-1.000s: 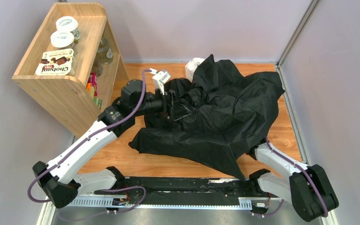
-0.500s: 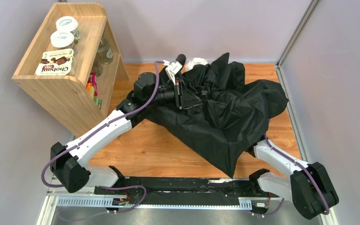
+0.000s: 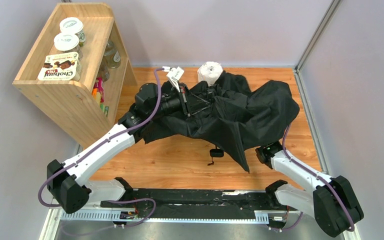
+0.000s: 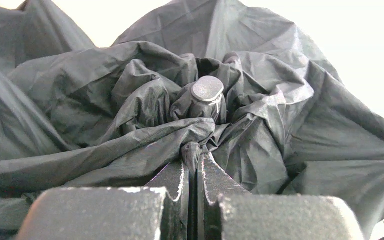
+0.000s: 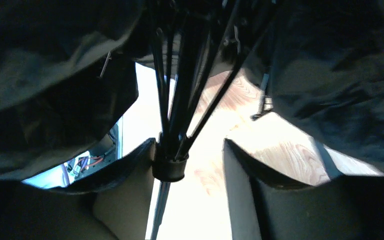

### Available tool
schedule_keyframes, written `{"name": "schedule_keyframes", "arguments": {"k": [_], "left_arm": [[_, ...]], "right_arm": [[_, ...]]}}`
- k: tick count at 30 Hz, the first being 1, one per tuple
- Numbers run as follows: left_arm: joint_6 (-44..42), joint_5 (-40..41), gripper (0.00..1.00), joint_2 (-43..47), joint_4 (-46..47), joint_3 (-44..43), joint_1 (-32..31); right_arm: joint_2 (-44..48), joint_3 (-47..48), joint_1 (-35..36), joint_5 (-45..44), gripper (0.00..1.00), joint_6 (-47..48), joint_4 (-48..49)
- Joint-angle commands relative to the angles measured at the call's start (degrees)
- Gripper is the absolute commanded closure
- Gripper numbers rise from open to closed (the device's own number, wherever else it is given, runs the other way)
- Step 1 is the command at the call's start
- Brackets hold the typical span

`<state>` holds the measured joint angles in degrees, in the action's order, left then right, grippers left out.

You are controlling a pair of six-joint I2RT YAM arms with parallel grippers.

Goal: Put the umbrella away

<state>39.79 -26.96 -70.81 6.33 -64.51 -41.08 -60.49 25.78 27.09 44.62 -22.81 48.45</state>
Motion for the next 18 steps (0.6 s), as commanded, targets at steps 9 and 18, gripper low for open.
{"name": "schedule_keyframes", "arguments": {"k": [9,18], "left_arm": [[9.4,1.1,1.00,7.7,11.5,0.7,-0.2],[6.5,-1.7,0.53,9.5,0.6,-2.5,0.0]], "right_arm": [[-3.5,-6.9,4.6,-6.0,0.38,-4.9,15.0],[-10.4,-3.8,3.1,-1.3,1.00,0.5,24.1]]}}
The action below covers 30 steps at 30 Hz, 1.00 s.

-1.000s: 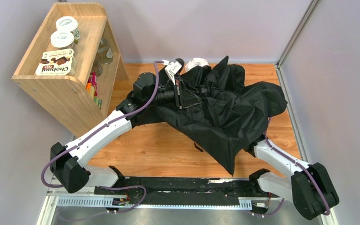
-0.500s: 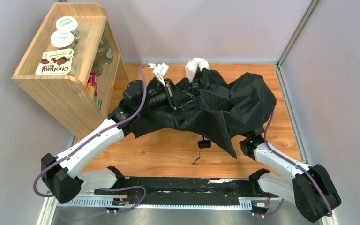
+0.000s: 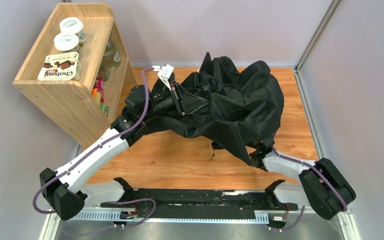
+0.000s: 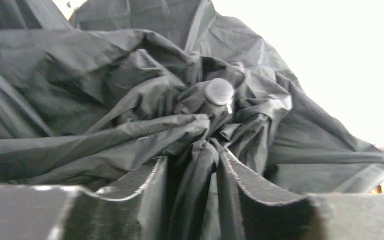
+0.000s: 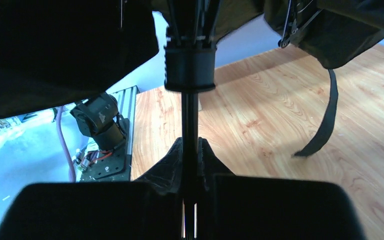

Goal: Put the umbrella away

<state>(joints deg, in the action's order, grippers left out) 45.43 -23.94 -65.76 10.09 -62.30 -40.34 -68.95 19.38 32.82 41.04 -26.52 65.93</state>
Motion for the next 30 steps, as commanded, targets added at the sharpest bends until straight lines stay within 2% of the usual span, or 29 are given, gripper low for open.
{"name": "schedule_keyframes", "arguments": {"k": [1,2,5,6,8,9,10,11,13,15,18,20,21,22,24,27,28,30], "left_arm": [[-1.5,-4.4,0.50,5.5,-5.9,-5.1,-0.4],[-2.5,-4.2,0.46,7.3,-11.2,-6.6,-0.3],[-9.8,-0.4,0.45,10.6,-26.7,-10.6,0.1],[-11.1,0.7,0.48,11.5,-29.8,-13.6,0.2],[-14.7,3.5,0.57,12.0,-35.9,-18.0,0.2],[-16.1,4.7,0.69,11.8,-38.5,-21.2,0.3],[-16.9,4.9,0.74,10.7,-39.7,-23.0,0.2],[-18.2,4.9,0.87,9.8,-42.4,-26.4,0.3],[-20.0,3.2,0.97,5.8,-46.1,-32.0,0.3],[-20.7,1.2,1.00,2.1,-47.8,-34.5,0.2],[-19.9,0.0,0.98,2.2,-45.2,-32.3,0.3],[-19.4,1.1,0.72,4.2,-42.9,-27.5,0.2],[-19.2,2.2,0.65,6.0,-42.8,-26.2,0.3],[-19.0,3.8,0.54,6.9,-42.7,-23.8,0.3],[-19.4,7.2,0.46,10.9,-43.7,-20.7,0.3],[-20.4,16.0,0.46,17.0,-47.8,-18.7,0.3],[-20.5,17.9,0.53,18.9,-50.1,-17.5,0.3],[-20.3,23.0,0.56,21.1,-53.1,-15.4,0.3]], "right_arm": [[-2.4,2.8,-3.4,4.0,1.00,3.9,7.4],[-2.4,3.2,-4.0,5.8,1.00,3.9,7.4],[-0.8,4.4,-4.3,7.7,1.00,7.2,2.1],[-0.1,4.8,-4.3,7.8,1.00,8.4,-1.3],[1.4,4.7,-4.3,7.8,1.00,10.9,-4.6],[2.1,4.9,-4.3,7.9,1.00,11.7,-6.1],[2.8,5.1,-4.3,7.5,1.00,12.8,-8.3],[3.5,5.1,-4.3,7.1,1.00,13.7,-9.8],[4.5,5.5,-4.3,6.4,1.00,14.7,-11.8],[5.5,6.0,-4.3,4.7,1.00,14.9,-14.0],[5.9,6.6,-4.3,1.2,1.00,13.0,-15.7],[6.5,6.5,-4.3,-5.3,1.00,9.6,-16.2],[6.6,6.6,-4.4,-6.2,1.00,8.7,-16.2],[6.8,6.3,-4.4,-6.5,1.00,7.6,-15.2],[6.7,6.0,-4.6,-6.5,1.00,5.6,-13.8],[6.7,6.5,-5.0,-5.4,1.00,4.2,-14.0],[6.8,6.1,-5.5,-5.3,1.00,3.2,-12.9],[6.9,5.7,-6.1,-4.4,1.00,0.8,-10.6]]}}
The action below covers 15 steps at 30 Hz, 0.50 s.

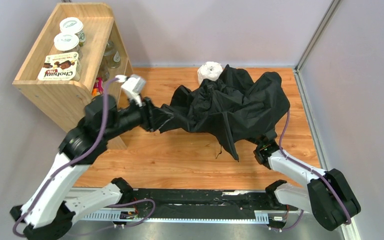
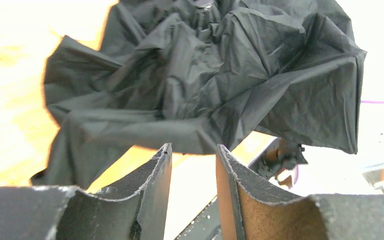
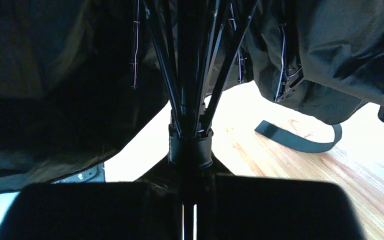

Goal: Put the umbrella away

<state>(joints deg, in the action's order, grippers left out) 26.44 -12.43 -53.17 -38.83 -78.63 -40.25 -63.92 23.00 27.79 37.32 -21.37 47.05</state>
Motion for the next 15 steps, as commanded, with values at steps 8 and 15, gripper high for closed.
{"name": "schedule_keyframes", "arguments": {"k": [8,15], "left_arm": [[-2.4,19.4,0.35,6.8,-9.3,5.2,0.2],[-4.6,16.4,0.31,0.2,-0.7,5.8,1.7]], "right_arm": [[3.5,2.0,-2.4,2.7,1.00,-7.7,9.6],[4.2,3.2,-2.7,7.1,1.00,-10.7,10.5]]}}
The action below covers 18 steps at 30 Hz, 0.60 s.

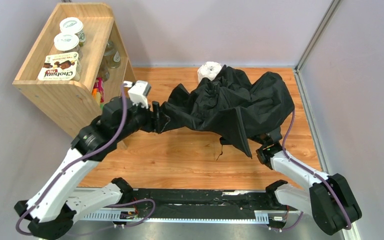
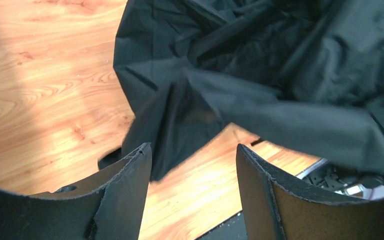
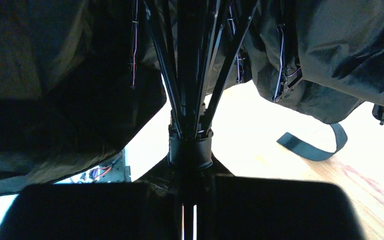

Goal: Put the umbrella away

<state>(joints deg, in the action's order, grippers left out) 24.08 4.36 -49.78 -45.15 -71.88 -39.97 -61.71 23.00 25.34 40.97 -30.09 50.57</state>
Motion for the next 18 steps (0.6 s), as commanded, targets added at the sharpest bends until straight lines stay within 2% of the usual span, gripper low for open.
{"name": "schedule_keyframes", "arguments": {"k": [1,3,5,6,7,8,9,11,15,18], "left_arm": [[-2.7,-2.1,0.31,-4.8,6.8,-0.9,1.8],[-3.1,-7.6,0.32,-7.2,10.9,-0.8,3.9],[-2.8,-12.9,0.38,-10.2,16.4,-0.8,5.6],[-2.5,-15.2,0.47,-12.2,20.8,-1.1,6.0],[-1.7,-21.8,0.53,-13.7,23.8,-1.4,6.2],[-0.9,-25.3,0.66,-16.7,30.0,-2.6,6.2],[2.9,-33.5,0.70,-18.3,33.2,-3.1,6.1],[9.5,-42.0,0.78,-22.9,47.8,-5.4,4.2],[7.4,-41.4,0.80,-28.3,48.0,-10.4,-6.4],[11.7,-41.5,0.80,-28.7,51.4,-9.1,-7.7]], "right_arm": [[2.2,3.3,-0.2,4.1,1.00,-2.3,6.9],[2.5,3.4,-0.3,5.3,1.00,-2.7,6.9],[1.9,3.7,-0.3,6.8,1.00,-4.0,8.0],[1.4,3.7,-0.2,7.5,1.00,-5.1,9.1],[1.0,3.6,-0.2,8.2,1.00,-6.0,10.5],[0.6,3.5,-0.2,8.2,1.00,-6.6,11.3],[0.4,3.5,-0.1,7.7,1.00,-6.6,11.3],[-0.6,3.7,0.1,7.0,1.00,-6.7,11.9],[-3.5,5.0,0.5,6.4,1.00,-7.7,13.9],[-4.6,5.4,0.3,4.7,1.00,-7.5,14.3]]}}
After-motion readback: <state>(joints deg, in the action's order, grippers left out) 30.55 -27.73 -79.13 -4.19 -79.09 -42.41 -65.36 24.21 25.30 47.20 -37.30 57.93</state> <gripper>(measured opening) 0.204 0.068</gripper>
